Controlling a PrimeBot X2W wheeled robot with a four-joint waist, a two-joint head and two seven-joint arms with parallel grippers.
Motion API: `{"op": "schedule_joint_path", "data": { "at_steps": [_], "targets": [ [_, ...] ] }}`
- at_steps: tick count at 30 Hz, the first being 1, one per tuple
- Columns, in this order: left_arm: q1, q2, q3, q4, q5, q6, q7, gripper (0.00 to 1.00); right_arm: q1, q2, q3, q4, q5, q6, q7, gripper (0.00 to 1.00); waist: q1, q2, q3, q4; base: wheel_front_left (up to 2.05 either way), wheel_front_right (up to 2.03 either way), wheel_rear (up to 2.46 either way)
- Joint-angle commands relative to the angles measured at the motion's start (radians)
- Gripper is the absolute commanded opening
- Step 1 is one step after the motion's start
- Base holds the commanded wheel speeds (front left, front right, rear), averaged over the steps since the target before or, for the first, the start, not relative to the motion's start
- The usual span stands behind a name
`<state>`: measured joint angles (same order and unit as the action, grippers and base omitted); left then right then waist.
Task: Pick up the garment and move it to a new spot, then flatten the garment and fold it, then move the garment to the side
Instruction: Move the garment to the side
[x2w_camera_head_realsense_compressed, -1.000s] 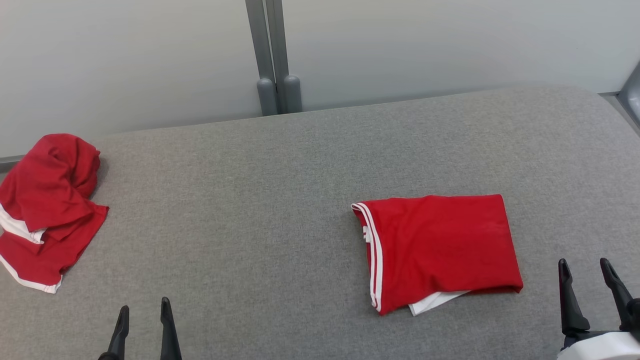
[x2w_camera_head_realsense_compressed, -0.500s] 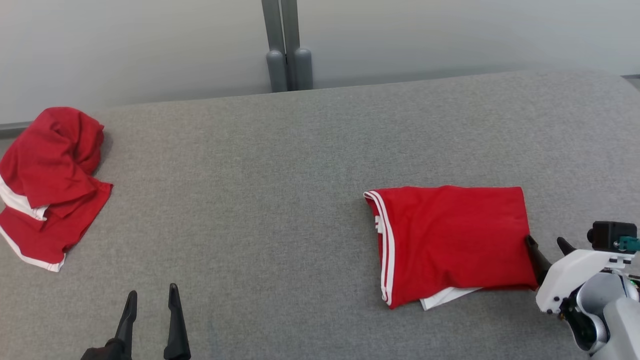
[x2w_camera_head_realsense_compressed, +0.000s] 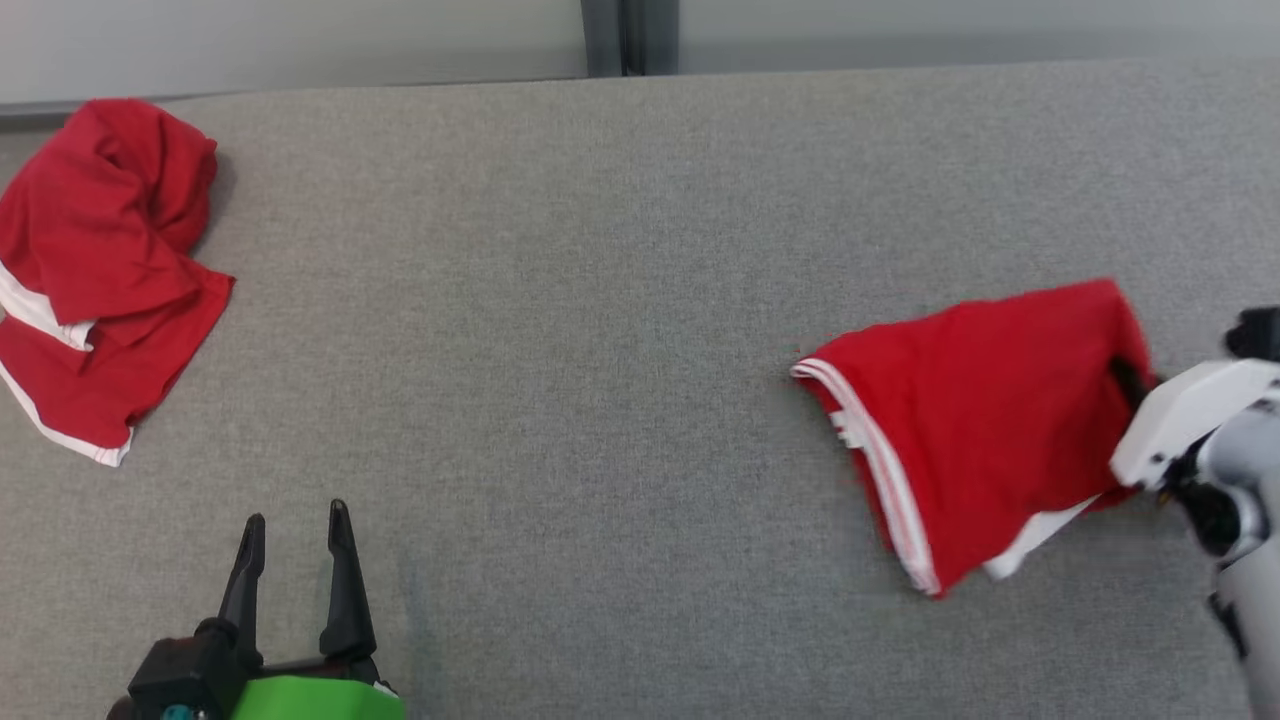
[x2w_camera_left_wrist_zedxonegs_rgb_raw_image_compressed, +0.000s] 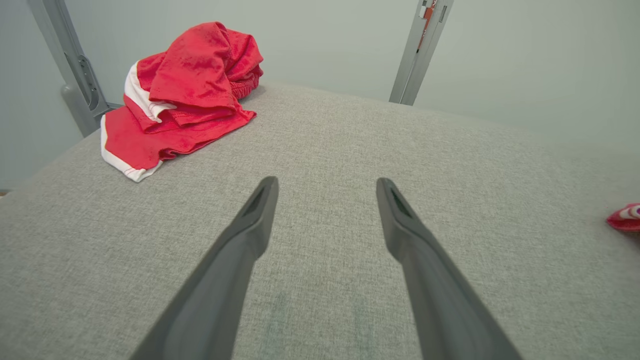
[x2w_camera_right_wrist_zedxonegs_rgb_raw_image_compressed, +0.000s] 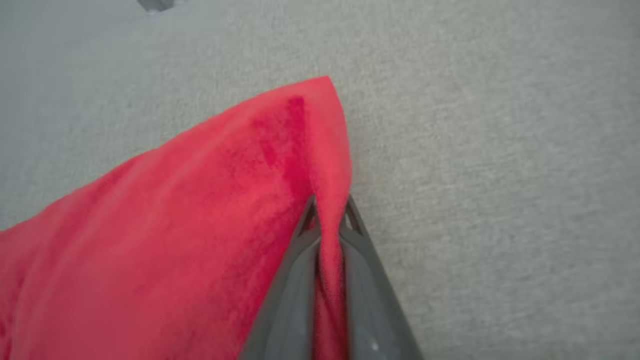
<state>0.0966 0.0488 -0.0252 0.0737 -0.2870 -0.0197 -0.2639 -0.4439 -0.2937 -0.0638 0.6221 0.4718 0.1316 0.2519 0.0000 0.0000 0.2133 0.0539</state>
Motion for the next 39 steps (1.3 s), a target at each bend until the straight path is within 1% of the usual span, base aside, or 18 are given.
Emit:
{"op": "schedule_joint_path", "data": {
  "at_steps": [1, 3, 5, 8, 11, 13, 14, 15, 17, 19, 22, 23, 27, 28, 32, 34, 38, 39],
  "targets": [
    [-0.039, 0.003, 0.002, -0.007, 0.020, -0.012, 0.000, 1.00, -0.040, -0.065, -0.031, -0.011, -0.020, -0.002, -0.016, 0.00, 0.0000, 0.0000, 0.096, -0.008, 0.00, 0.00, 0.00],
    [-0.067, 0.003, -0.001, -0.015, 0.021, -0.026, 0.000, 1.00, -0.075, -0.131, -0.089, 0.007, -0.045, -0.002, -0.014, 0.00, 0.0000, 0.0000, 0.142, -0.010, 0.00, 0.00, 0.00],
    [-0.095, 0.003, -0.001, -0.022, 0.026, -0.037, 0.000, 1.00, -0.112, -0.219, -0.155, 0.041, -0.125, -0.002, -0.016, 0.00, 0.0000, 0.0000, 0.185, -0.009, 0.00, 0.00, 0.00],
    [-0.117, 0.003, -0.006, -0.018, 0.033, -0.053, 0.000, 1.00, -0.166, -0.299, -0.272, 0.101, -0.237, -0.001, -0.031, 0.00, 0.0000, 0.0000, 0.218, 0.000, 0.00, 0.00, 0.00],
    [-0.122, 0.003, -0.014, -0.013, 0.011, -0.062, 0.000, 1.00, -0.204, -0.354, -0.364, 0.143, -0.333, -0.001, -0.075, 0.00, 0.0000, 0.0000, 0.234, 0.013, 0.00, 0.00, 0.00],
    [-0.133, 0.003, -0.022, -0.010, 0.020, -0.068, 0.000, 1.00, -0.233, -0.368, -0.435, 0.172, -0.392, -0.001, -0.106, 0.00, 0.0000, 0.0000, 0.248, 0.023, 0.00, 0.00, 0.00],
    [-0.140, 0.004, -0.019, -0.014, 0.013, -0.066, 0.000, 1.00, -0.250, -0.368, -0.482, 0.189, -0.427, -0.001, -0.117, 0.47, 0.0000, 0.0000, 0.256, 0.028, 0.00, 0.00, 0.00],
    [-0.142, 0.004, -0.015, -0.018, 0.007, -0.062, 0.000, 1.00, -0.261, -0.369, -0.519, 0.205, -0.462, -0.001, -0.117, 1.00, 0.0000, 0.0000, 0.261, 0.030, 0.00, 0.00, 0.00],
    [-0.149, 0.003, -0.007, -0.023, -0.050, -0.049, 0.000, 1.00, -0.283, -0.364, -0.570, 0.224, -0.535, -0.001, -0.114, 1.00, 0.0000, 0.0000, 0.273, 0.034, 0.00, 0.00, 0.00],
    [-0.158, 0.003, -0.008, -0.029, -0.054, -0.048, 0.000, 1.00, -0.306, -0.351, -0.601, 0.211, -0.589, -0.001, -0.156, 1.00, 0.0000, 0.0000, 0.273, 0.033, 0.00, 0.00, 0.00],
    [-0.141, 0.004, 0.006, -0.037, -0.070, -0.032, 0.000, 1.00, -0.317, -0.309, -0.627, 0.173, -0.649, -0.001, -0.250, 1.00, 0.0000, 0.0000, 0.245, 0.012, 0.00, 0.00, 0.00],
    [-0.137, 0.003, 0.011, -0.036, -0.069, -0.027, 0.000, 1.00, -0.319, -0.282, -0.622, 0.159, -0.657, -0.001, -0.278, 1.00, 0.0000, 0.0000, 0.233, 0.002, 0.00, 0.00, 0.00],
    [-0.101, 0.004, 0.023, -0.022, -0.060, -0.013, 0.000, 1.00, -0.266, -0.130, -0.586, 0.057, -0.664, -0.001, -0.433, 1.00, 0.0000, 0.0000, 0.158, -0.047, 0.00, 0.00, 0.00],
    [-0.090, 0.004, 0.025, -0.018, -0.062, -0.010, 0.000, 1.00, -0.235, -0.077, -0.573, 0.021, -0.653, -0.002, -0.462, 1.00, 0.0000, 0.0000, 0.131, -0.064, 0.00, 0.00, 0.00],
    [-0.044, 0.003, 0.033, 0.005, -0.049, -0.017, 0.000, 1.00, -0.095, 0.107, -0.495, -0.119, -0.619, -0.001, -0.508, 1.00, 0.0000, 0.0000, 0.041, -0.128, 0.00, 0.00, 0.00],
    [-0.025, 0.003, 0.026, 0.021, -0.037, -0.023, 0.000, 1.00, 0.001, 0.171, -0.432, -0.187, -0.616, -0.001, -0.515, 1.00, 0.0000, 0.0000, -0.005, -0.151, 0.00, 0.00, 0.00],
    [0.000, 0.004, 0.033, 0.032, -0.044, -0.010, 0.000, 1.00, 0.172, 0.227, -0.291, -0.347, -0.498, -0.001, -0.517, 1.00, 0.0000, 0.0000, -0.080, -0.181, 0.00, 0.00, 0.00],
    [0.012, 0.004, 0.032, 0.035, -0.046, -0.006, 0.000, 1.00, 0.230, 0.230, -0.279, -0.389, -0.475, -0.002, -0.516, 1.00, 0.0000, 0.0000, -0.100, -0.185, 0.00, 0.00, 0.00]
  ]
}}
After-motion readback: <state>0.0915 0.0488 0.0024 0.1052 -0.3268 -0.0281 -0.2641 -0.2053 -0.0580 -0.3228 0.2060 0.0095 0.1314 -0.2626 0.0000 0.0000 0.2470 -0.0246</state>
